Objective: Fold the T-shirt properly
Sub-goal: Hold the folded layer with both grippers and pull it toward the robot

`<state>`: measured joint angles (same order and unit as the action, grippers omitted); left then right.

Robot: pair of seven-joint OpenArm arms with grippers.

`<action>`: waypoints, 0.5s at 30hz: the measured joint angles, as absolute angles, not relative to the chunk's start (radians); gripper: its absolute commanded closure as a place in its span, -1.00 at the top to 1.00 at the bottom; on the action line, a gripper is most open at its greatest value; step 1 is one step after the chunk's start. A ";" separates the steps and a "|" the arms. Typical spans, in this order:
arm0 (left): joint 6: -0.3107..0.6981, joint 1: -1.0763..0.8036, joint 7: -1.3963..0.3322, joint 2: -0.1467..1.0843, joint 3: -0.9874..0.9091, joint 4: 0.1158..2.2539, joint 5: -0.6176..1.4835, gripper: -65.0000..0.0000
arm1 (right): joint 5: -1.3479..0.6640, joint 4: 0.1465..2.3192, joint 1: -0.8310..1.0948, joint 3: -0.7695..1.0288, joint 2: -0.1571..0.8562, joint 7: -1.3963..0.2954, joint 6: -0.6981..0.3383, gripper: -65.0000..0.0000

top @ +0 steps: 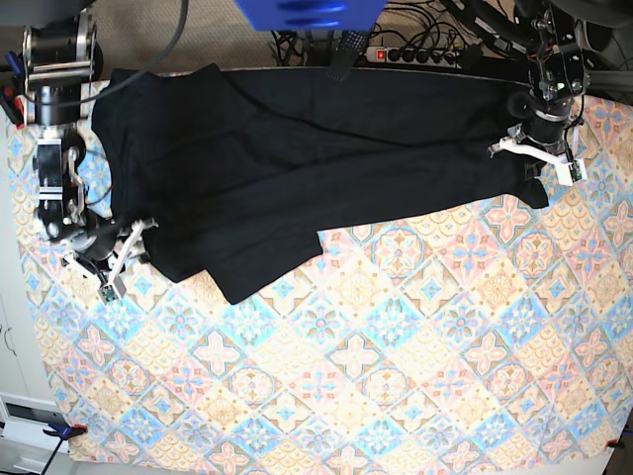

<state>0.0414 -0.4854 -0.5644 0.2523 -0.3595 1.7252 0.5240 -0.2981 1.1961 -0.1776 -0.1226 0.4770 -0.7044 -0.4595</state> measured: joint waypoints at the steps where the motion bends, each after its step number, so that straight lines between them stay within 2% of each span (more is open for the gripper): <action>1: 0.041 -0.485 -0.566 0.253 -0.360 1.725 0.524 -1.00 | -0.298 1.171 -0.199 -0.141 0.482 -0.702 -0.459 -0.03; 15: 0.038 -0.486 -0.565 0.255 -0.362 1.725 0.523 -1.00 | -0.295 0.805 -0.350 -0.347 0.478 -0.520 -0.459 -0.03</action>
